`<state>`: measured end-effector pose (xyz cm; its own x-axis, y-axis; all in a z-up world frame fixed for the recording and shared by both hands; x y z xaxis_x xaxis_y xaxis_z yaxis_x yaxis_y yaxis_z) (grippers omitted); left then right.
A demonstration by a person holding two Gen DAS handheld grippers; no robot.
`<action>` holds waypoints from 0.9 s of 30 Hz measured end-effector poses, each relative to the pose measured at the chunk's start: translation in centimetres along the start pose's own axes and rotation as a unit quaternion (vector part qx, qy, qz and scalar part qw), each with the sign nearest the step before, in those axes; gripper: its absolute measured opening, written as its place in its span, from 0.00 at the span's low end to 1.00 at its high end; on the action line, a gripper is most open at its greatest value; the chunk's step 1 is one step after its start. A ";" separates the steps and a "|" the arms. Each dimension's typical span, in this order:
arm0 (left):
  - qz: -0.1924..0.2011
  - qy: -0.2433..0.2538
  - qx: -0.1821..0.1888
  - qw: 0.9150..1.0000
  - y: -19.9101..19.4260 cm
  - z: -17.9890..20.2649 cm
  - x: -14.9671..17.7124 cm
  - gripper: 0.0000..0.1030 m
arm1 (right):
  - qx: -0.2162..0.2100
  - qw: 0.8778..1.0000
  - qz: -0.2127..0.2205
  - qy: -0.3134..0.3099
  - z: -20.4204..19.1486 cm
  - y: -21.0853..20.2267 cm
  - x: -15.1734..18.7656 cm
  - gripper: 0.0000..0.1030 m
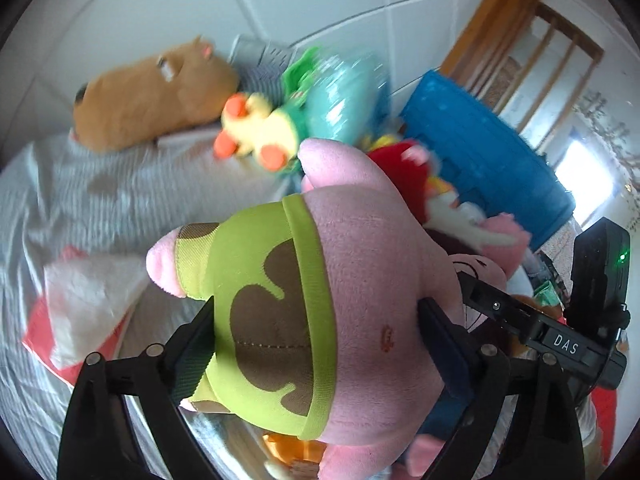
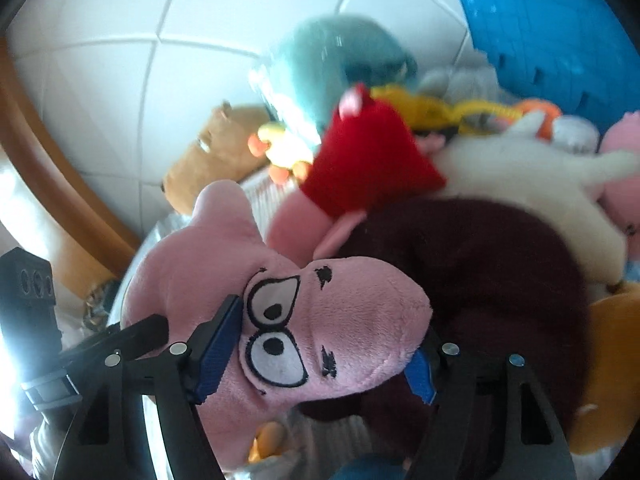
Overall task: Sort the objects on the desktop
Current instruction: 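Lift the pig and Patrick plushes and carry them toward the blue crate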
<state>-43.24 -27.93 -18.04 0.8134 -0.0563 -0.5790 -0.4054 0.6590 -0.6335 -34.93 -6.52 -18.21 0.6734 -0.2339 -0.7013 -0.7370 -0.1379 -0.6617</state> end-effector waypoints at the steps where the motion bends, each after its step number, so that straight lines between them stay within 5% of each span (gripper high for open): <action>1: 0.007 0.008 0.005 1.000 -0.8 0.8 -0.3 0.92 | 0.000 1.000 0.011 0.001 0.0 -1.0 -0.3 0.70; 17: 0.070 0.090 0.061 0.992 -7.7 14.2 -1.7 0.92 | 0.033 0.993 0.115 0.000 1.4 -15.9 -3.5 0.70; 27: 0.130 0.023 0.018 0.991 -8.8 18.8 0.2 0.92 | -0.032 0.993 0.100 -0.059 5.7 -19.1 -7.1 0.70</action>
<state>-31.72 -19.59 -2.92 0.6639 0.0855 -0.7430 -0.5830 0.6814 -0.4425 -25.25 3.23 -2.12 0.5126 -0.1485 -0.8457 -0.8563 -0.1618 -0.4906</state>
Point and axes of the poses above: each gripper's, at about its wrist camera, not at the fingertips, and y roughly the way its jaws point, z to its right, x to its underside, the point moved 1 cm from there along y, roughly the way its jaws point, and after that the axes turned 10 degrees about -y, right-handed, at the moved point
